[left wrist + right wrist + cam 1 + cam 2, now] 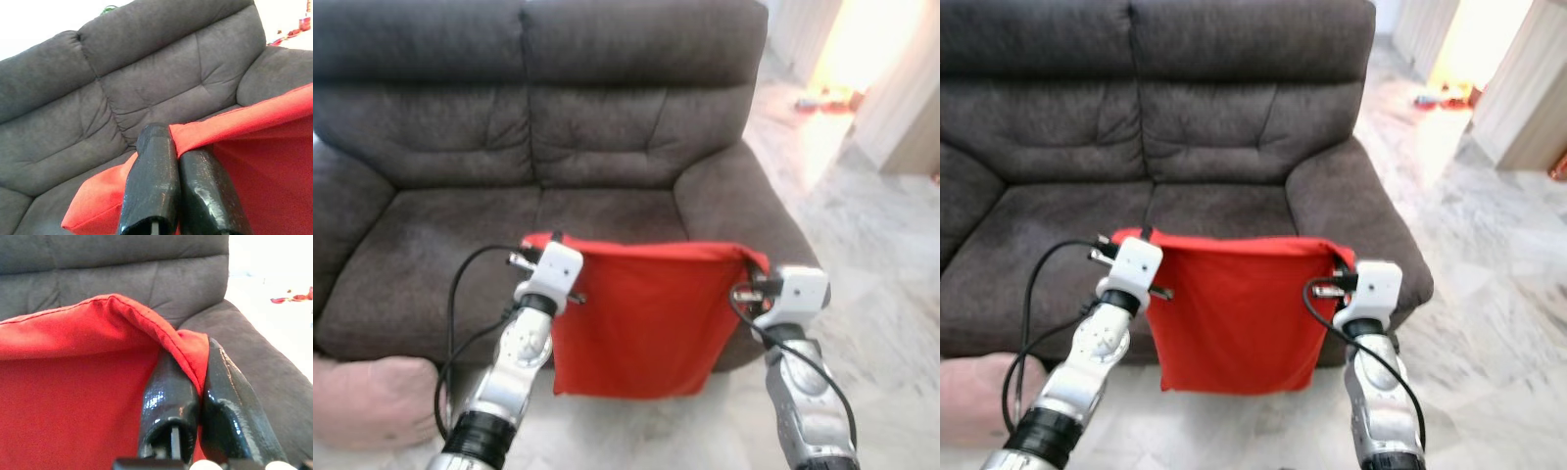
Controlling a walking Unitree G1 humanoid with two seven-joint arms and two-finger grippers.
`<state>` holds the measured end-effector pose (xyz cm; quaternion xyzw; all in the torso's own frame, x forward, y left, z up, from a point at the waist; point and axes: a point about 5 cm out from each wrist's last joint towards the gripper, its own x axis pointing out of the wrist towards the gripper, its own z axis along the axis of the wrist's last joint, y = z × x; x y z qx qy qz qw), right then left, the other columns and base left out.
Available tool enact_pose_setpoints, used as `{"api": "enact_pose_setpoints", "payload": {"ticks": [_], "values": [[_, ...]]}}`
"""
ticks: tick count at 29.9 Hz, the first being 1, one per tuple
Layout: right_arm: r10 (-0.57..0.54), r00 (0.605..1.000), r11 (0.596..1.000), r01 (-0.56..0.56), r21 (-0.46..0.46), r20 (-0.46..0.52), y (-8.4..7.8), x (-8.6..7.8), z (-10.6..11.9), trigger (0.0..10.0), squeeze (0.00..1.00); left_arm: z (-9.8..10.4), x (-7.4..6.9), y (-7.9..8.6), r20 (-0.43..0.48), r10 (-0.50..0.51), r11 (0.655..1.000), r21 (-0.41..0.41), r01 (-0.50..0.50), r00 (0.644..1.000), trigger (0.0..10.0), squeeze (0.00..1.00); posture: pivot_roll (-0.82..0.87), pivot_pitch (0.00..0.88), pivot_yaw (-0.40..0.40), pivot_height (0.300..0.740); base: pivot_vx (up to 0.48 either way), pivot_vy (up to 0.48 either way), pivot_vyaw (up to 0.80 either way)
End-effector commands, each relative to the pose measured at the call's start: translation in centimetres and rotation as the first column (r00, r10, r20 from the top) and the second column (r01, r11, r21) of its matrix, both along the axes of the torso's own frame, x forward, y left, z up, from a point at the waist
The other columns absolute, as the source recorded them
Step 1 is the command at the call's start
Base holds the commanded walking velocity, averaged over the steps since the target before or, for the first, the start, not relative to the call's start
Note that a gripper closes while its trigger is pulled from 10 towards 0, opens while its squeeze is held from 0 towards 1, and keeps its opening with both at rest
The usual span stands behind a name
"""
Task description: Move the pillow to the sofa from floor
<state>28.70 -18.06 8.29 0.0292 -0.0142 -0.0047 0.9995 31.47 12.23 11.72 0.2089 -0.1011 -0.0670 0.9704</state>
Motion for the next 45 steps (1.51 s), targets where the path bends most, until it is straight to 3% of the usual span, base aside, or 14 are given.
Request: {"api": "enact_pose_setpoints", "payload": {"ticks": [1, 45], "values": [[0.006, 1.000, 1.000, -0.006, 0.000, 0.029, 0.32, 0.45, 0.70, 10.0, 0.00, 2.56, 0.34, 0.54, 0.113, 0.021, 0.999, -0.040, -0.016, 0.993, 10.0, 0.00, 0.12, 0.018, -0.027, 0.740, 0.000, 0.000, 0.00], [0.024, 0.999, 1.000, -0.023, -0.010, 0.037, 0.70, 0.75, 1.00, 10.0, 0.00, 2.69, -0.01, 0.39, 0.103, -0.008, 0.999, -0.032, 0.012, 0.995, 10.0, 0.00, 0.12, 0.056, -0.020, 0.740, 0.000, 0.000, 0.00]]}}
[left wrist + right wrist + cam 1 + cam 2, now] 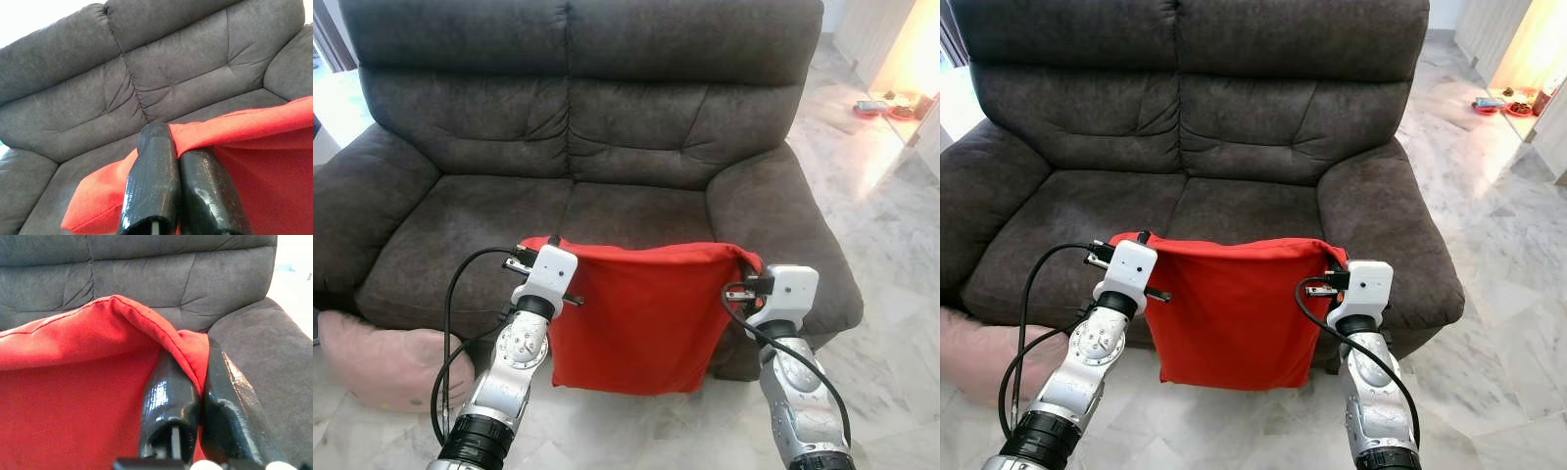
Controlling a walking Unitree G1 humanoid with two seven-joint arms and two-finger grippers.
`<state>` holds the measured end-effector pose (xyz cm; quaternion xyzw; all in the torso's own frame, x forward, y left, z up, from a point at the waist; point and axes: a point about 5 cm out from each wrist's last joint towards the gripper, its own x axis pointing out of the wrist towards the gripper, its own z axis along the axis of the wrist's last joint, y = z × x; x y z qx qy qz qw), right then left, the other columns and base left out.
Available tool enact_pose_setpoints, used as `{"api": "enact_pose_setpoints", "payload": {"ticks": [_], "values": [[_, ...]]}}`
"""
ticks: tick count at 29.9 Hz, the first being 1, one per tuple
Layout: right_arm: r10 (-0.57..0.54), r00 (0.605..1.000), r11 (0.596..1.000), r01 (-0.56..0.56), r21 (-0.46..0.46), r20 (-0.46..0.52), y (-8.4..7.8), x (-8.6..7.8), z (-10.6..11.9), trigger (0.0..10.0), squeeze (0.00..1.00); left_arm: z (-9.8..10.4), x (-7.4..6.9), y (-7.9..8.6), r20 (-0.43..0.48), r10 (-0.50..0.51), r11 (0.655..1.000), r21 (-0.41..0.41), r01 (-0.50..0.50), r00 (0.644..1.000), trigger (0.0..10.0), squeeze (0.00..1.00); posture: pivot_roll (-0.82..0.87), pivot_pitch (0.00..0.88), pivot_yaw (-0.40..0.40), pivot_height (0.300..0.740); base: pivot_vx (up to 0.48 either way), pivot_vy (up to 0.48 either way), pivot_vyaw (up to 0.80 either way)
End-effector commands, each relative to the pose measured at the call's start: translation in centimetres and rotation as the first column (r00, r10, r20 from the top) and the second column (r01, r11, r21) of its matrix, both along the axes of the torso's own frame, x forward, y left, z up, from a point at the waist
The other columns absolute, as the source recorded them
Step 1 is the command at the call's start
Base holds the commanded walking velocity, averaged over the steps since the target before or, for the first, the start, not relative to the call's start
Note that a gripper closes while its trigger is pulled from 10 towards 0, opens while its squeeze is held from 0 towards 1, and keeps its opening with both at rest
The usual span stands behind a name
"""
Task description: Move the pillow to the sofa from floor
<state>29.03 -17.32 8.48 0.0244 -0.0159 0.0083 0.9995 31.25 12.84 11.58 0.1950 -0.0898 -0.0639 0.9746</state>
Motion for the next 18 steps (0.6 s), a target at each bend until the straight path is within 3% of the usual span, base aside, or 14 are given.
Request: {"api": "enact_pose_setpoints", "payload": {"ticks": [1, 13, 18], "values": [[-0.002, 0.999, 1.000, 0.002, 0.001, 0.033, -0.04, 0.43, 0.81, 10.0, 0.00, 2.82, 0.20, -0.23, 0.126, -0.017, 1.000, -0.002, 0.017, 0.992, 10.0, 0.00, 0.12, 0.056, -0.020, 0.740, 0.000, 0.000, 0.00], [0.004, 0.999, 1.000, -0.004, 0.001, 0.033, 0.05, 0.44, 0.78, 10.0, 0.00, 2.73, 0.15, -0.31, 0.126, -0.020, 1.000, 0.013, 0.018, 0.992, 10.0, 0.00, 0.12, 0.054, -0.020, 0.740, 0.000, 0.000, 0.00], [0.007, 0.999, 1.000, -0.007, 0.001, 0.033, 0.07, 0.43, 0.77, 10.0, 0.00, 2.69, 0.14, -0.33, 0.126, -0.020, 1.000, 0.017, 0.018, 0.992, 10.0, 0.00, 0.12, 0.054, -0.021, 0.740, 0.000, -0.292, 0.00]]}}
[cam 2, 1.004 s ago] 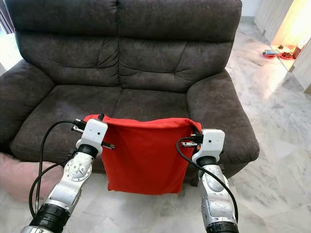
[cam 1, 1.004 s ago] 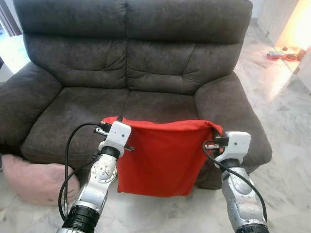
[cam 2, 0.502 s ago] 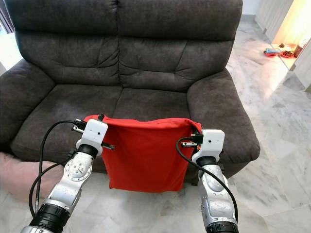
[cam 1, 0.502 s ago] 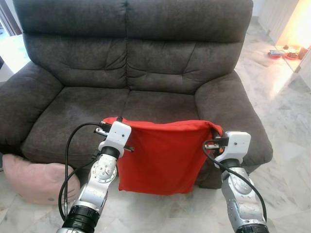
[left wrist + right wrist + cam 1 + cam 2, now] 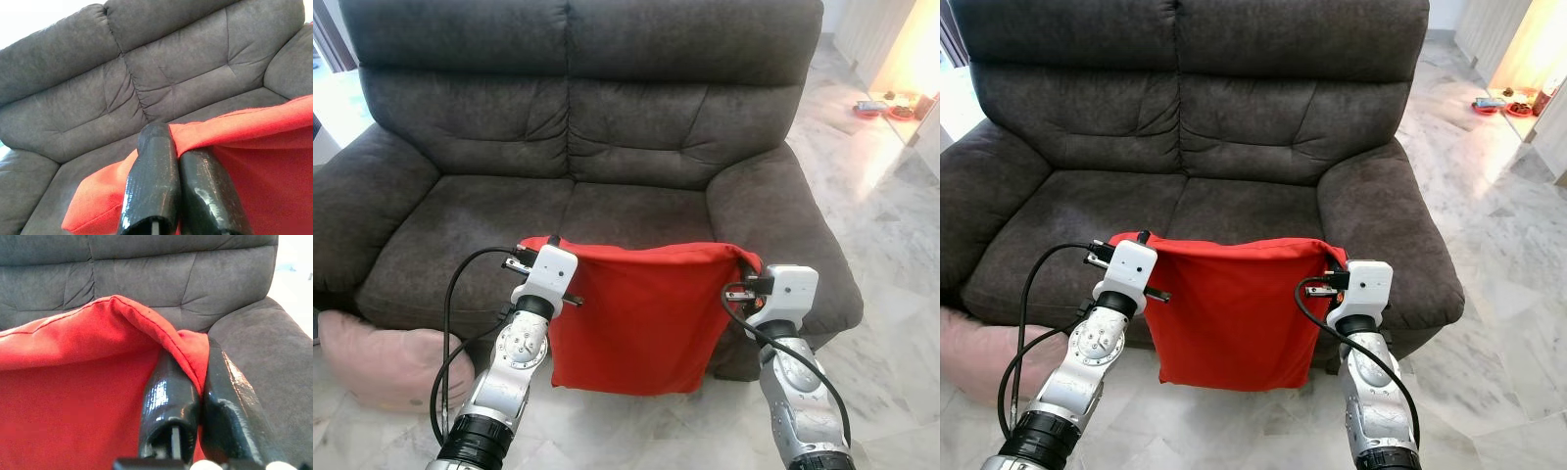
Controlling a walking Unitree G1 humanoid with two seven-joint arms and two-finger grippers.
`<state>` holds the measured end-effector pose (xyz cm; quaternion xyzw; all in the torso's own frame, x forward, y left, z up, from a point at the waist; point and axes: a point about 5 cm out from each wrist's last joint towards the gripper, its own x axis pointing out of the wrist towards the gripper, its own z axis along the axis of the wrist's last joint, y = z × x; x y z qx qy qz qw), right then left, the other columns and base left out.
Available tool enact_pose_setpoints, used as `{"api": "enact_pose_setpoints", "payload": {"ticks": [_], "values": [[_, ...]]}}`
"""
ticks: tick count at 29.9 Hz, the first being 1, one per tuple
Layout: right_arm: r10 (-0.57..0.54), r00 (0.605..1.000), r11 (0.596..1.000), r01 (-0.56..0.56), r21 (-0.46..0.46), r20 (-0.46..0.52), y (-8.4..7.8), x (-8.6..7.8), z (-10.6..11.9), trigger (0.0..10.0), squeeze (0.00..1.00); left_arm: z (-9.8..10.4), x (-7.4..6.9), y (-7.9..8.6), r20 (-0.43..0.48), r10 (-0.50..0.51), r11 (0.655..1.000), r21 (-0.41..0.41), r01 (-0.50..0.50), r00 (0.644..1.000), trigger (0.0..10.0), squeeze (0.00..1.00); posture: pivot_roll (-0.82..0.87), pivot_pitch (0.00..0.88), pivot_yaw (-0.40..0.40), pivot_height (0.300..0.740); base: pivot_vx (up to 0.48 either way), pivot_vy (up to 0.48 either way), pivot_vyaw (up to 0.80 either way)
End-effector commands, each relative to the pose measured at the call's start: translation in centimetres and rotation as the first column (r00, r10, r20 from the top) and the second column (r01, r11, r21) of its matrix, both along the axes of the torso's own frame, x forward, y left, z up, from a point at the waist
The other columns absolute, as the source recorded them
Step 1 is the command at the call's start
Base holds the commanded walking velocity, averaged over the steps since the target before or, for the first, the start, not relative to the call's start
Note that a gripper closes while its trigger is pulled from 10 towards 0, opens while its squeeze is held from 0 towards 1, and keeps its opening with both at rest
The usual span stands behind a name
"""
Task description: Move the pillow to the sofa from floor
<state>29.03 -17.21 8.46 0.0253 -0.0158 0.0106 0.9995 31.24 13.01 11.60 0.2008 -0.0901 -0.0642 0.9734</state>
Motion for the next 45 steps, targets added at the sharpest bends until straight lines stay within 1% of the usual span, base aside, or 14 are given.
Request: {"api": "enact_pose_setpoints", "payload": {"ticks": [1, 11, 14, 45], "values": [[0.003, 0.999, 1.000, -0.003, 0.000, 0.033, -0.02, 0.44, 0.78, 10.0, 0.00, 2.68, 0.14, -0.50, 0.125, -0.020, 1.000, 0.005, 0.020, 0.992, 10.0, 0.00, 0.12, 0.055, -0.022, 0.740, 0.000, -0.304, 0.00], [0.007, 0.999, 1.000, -0.007, -0.001, 0.035, 0.05, 0.50, 0.84, 10.0, 0.00, 2.62, 0.21, -0.49, 0.124, -0.018, 1.000, 0.006, 0.017, 0.992, 10.0, 0.00, 0.12, 0.052, -0.022, 0.740, 0.000, -0.306, 0.00], [0.008, 0.999, 1.000, -0.008, -0.001, 0.035, 0.04, 0.53, 0.84, 10.0, 0.00, 2.60, 0.25, -0.42, 0.122, -0.012, 1.000, -0.012, 0.014, 0.992, 10.0, 0.00, 0.12, 0.052, -0.023, 0.740, 0.000, 0.000, 0.00], [0.013, 0.999, 1.000, -0.013, 0.003, 0.039, 0.28, 0.57, 0.86, 10.0, 0.00, 3.12, 0.11, -0.23, 0.143, -0.001, 0.999, -0.032, 0.006, 0.990, 10.0, 0.00, 0.12, 0.054, -0.021, 0.740, 0.000, 0.000, 0.00]]}}
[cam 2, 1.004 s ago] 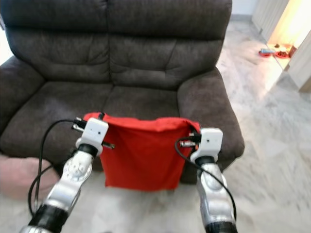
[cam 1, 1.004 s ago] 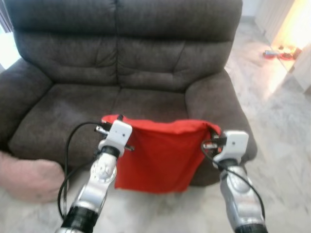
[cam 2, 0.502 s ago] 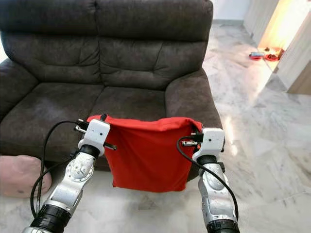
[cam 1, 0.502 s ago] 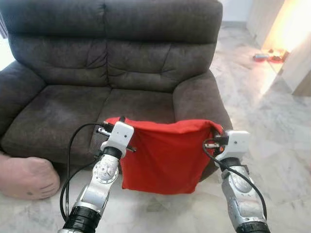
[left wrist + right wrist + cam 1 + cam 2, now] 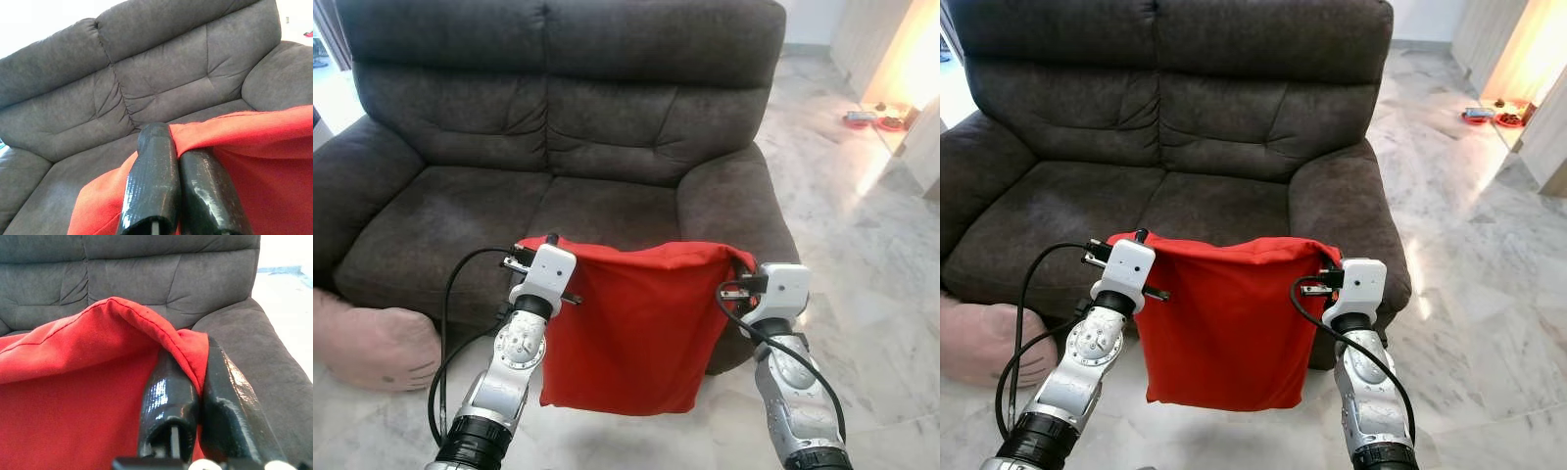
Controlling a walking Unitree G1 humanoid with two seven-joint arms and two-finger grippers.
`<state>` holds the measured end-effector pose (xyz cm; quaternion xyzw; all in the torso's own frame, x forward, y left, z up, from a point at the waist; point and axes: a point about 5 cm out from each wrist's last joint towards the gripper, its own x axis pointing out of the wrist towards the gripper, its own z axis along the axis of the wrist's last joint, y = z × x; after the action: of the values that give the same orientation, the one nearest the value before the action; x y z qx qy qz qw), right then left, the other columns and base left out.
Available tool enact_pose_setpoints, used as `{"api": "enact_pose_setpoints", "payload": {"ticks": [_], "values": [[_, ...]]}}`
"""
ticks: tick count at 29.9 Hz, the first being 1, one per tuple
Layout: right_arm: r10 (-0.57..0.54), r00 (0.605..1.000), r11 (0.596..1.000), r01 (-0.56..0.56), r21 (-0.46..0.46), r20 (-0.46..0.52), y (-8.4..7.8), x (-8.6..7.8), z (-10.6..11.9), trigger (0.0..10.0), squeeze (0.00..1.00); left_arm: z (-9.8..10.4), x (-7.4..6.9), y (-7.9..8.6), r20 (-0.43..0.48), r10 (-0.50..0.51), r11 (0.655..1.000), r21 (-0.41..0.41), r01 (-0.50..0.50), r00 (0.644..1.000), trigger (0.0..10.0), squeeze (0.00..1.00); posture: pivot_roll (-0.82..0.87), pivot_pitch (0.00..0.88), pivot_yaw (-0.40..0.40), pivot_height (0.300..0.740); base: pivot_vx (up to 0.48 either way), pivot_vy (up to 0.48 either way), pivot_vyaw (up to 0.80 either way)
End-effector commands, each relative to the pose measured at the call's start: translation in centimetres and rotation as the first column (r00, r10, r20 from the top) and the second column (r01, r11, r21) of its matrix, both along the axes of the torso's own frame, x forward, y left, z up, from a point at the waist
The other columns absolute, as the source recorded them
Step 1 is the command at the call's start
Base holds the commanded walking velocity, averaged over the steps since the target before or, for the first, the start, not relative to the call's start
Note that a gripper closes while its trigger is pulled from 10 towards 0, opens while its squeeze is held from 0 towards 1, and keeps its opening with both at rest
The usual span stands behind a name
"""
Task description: Move the pillow to the sofa from floor
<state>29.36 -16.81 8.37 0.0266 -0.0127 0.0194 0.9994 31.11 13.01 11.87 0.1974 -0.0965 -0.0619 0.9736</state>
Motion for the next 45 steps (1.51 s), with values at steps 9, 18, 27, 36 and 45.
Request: {"api": "enact_pose_setpoints", "payload": {"ticks": [9, 18, 27, 36, 45], "values": [[0.001, 0.999, 1.000, -0.001, 0.002, 0.054, 0.0, 0.4, 1.3, 10.0, 0.00, 4.0, 0.4, -0.6, 0.175, -0.022, 1.000, -0.002, 0.023, 0.984, 10.0, 0.00, 0.12, 0.055, -0.022, 0.740, 0.000, 0.000, 0.00], [-0.003, 0.998, 1.000, 0.003, 0.002, 0.069, -0.1, 0.5, 1.6, 10.0, 0.00, 4.3, 0.4, -0.7, 0.190, -0.027, 1.000, 0.008, 0.026, 0.981, 10.0, 0.00, 0.12, 0.057, -0.022, 0.740, 0.235, 0.000, 0.00], [0.000, 0.997, 1.000, 0.000, 0.000, 0.073, 0.1, 0.6, 1.7, 10.0, 0.00, 4.5, 0.4, -0.6, 0.196, -0.025, 1.000, 0.009, 0.024, 0.980, 10.0, 0.00, 0.12, 0.059, -0.022, 0.740, 0.283, 0.000, 0.00], [-0.005, 0.996, 1.000, 0.005, 0.003, 0.093, -0.1, 0.7, 2.2, 10.0, 0.00, 5.6, 0.4, -0.7, 0.229, -0.032, 0.999, 0.014, 0.029, 0.973, 10.0, 0.00, 0.12, 0.060, -0.023, 0.740, 0.292, 0.000, 0.00], [0.002, 0.991, 1.000, -0.002, 0.005, 0.136, 0.0, 1.0, 3.4, 10.0, 0.00, 8.1, 0.5, -1.0, 0.314, -0.039, 0.999, 0.034, 0.030, 0.949, 10.0, 0.00, 0.12, 0.062, -0.024, 0.740, 0.295, 0.000, 0.00]]}}
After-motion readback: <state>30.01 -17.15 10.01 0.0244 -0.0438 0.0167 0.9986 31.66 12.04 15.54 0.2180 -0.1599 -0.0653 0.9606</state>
